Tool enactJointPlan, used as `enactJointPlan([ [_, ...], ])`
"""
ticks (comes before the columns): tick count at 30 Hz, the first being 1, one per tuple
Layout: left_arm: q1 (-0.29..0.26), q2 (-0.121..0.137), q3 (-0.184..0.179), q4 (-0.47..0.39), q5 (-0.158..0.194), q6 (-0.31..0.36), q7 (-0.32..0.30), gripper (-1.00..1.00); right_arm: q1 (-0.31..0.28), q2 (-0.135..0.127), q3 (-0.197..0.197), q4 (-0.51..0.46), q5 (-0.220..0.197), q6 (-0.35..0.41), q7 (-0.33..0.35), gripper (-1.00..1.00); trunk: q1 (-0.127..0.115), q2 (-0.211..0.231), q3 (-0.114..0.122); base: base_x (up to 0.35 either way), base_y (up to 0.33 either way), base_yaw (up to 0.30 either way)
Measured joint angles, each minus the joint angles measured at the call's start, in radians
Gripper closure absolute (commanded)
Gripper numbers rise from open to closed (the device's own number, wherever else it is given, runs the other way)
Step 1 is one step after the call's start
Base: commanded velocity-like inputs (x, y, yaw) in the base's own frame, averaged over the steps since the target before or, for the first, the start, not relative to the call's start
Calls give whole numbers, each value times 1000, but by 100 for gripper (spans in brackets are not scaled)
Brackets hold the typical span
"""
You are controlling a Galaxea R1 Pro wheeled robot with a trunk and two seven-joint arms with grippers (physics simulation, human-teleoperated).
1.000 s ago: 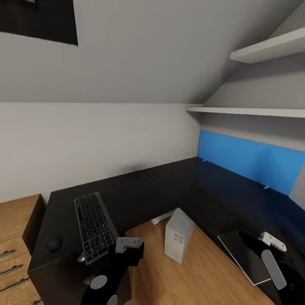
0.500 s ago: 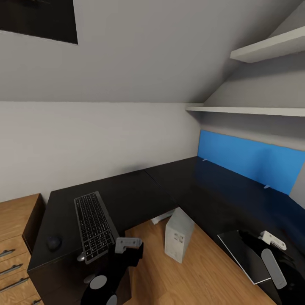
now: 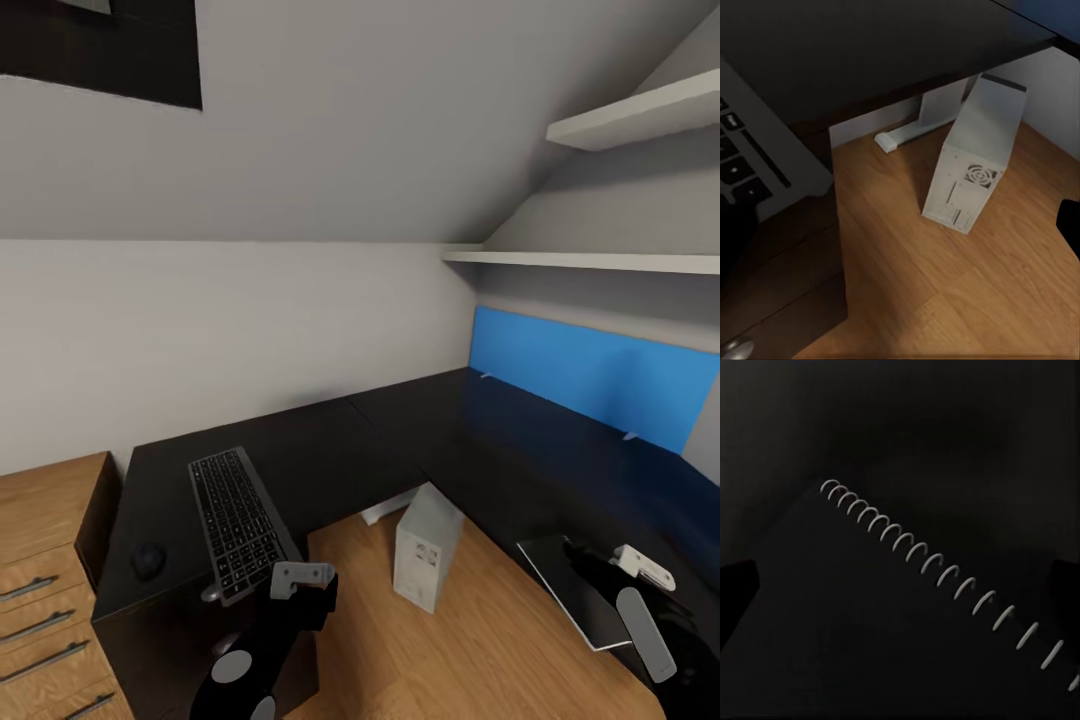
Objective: In the bedroom, organize the workspace by keeping the computer under the desk, ensuring the monitor is on the desk, placing the keyboard on the desk next to the monitor, placing the mouse on the desk next to the keyboard, moving the folder from the swivel chair onto the desk next to the mouse, stacking the notebook on top of the folder with the pen on top of the notebook, and positioning the swivel chair next to the desk.
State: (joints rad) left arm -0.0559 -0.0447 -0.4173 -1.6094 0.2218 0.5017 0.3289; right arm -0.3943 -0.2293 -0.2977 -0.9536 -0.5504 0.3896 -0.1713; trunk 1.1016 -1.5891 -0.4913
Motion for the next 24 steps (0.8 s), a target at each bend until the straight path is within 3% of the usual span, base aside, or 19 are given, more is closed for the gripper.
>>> enactJointPlan([
  [24,0,-3,-2,21,-1,-1,-1,-100,0,0,1,-1,4,1,-2,-100,0,0,0,-13,36,0],
])
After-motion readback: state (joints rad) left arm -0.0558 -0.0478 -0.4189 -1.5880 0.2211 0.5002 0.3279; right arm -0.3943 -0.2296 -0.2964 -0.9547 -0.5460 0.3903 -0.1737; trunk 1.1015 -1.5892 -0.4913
